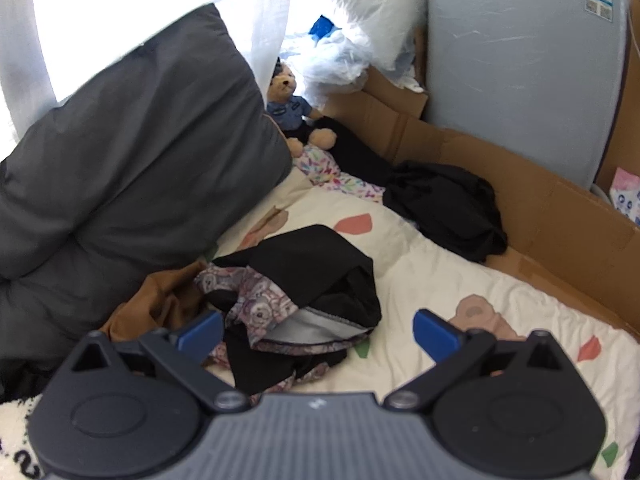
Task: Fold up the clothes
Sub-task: 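Move the left tool toward the black garment on the clothes pile, then grasp the black garment with bear-print lining with the left tool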
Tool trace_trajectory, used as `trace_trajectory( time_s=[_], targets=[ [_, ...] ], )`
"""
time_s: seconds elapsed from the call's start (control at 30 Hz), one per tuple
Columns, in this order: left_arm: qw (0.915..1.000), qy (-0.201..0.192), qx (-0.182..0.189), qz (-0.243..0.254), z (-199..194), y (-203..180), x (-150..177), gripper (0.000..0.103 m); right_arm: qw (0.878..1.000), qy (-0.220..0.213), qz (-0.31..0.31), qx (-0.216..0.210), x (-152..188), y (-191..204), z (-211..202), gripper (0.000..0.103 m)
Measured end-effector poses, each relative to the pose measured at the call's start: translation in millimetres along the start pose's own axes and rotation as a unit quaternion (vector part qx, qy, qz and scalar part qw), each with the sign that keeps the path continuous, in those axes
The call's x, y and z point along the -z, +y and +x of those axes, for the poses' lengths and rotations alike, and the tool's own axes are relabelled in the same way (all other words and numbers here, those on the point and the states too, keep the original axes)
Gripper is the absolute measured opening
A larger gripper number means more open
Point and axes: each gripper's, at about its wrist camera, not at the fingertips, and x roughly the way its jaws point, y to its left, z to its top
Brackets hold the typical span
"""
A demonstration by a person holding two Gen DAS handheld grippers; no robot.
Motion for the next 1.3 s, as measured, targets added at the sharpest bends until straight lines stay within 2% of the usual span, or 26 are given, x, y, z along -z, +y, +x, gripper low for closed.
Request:
trace_trajectory(
  time_s=[0.13, 0.23, 0.3, 0.7, 0.87, 1.0, 1.07, 1.3],
  targets=[
    [1.0, -0.003, 0.002, -0.005, 11.5, 5.4, -4.1, 0.103, 1.0, 0.0, -0.008, -0.008, -1.8, 0.7, 6.5, 0.103],
    [0.9998, -0.009, -0.016, -0.006, 22.0, 9.0, -7.3, 0.103, 1.0, 0.004, -0.013, -0.013, -4.1, 2.4, 12.5, 0.103],
    [0.9998, -0.009, -0.015, -0.011, 30.2, 13.4, -9.3, 0.102, 1.0, 0.008, -0.011, -0.018, -6.7, 2.5, 17.1, 0.103],
    [0.9986, 0.022, -0.022, -0.042, 95.0, 50.3, -8.6, 0.101, 0.999, 0.025, -0.024, -0.015, -8.2, 10.0, 38.4, 0.103],
    [0.9982, 0.019, -0.019, -0.053, 116.8, 72.1, -2.6, 0.101, 0.999, 0.036, -0.032, -0.023, -5.5, 12.1, 44.9, 0.103],
    [0.9968, 0.029, 0.013, -0.073, 142.2, 89.8, 5.2, 0.09, 0.998, 0.05, -0.029, -0.04, -4.5, 11.3, 53.1, 0.103],
    [0.9945, 0.047, 0.033, -0.088, 158.1, 97.9, 10.6, 0.087, 0.996, 0.068, -0.004, -0.054, -5.2, 7.0, 61.3, 0.103],
    [0.9944, 0.052, 0.021, -0.09, 194.0, 108.6, 27.2, 0.087, 0.996, 0.073, 0.011, -0.059, -10.2, 4.6, 73.4, 0.103]
  ],
)
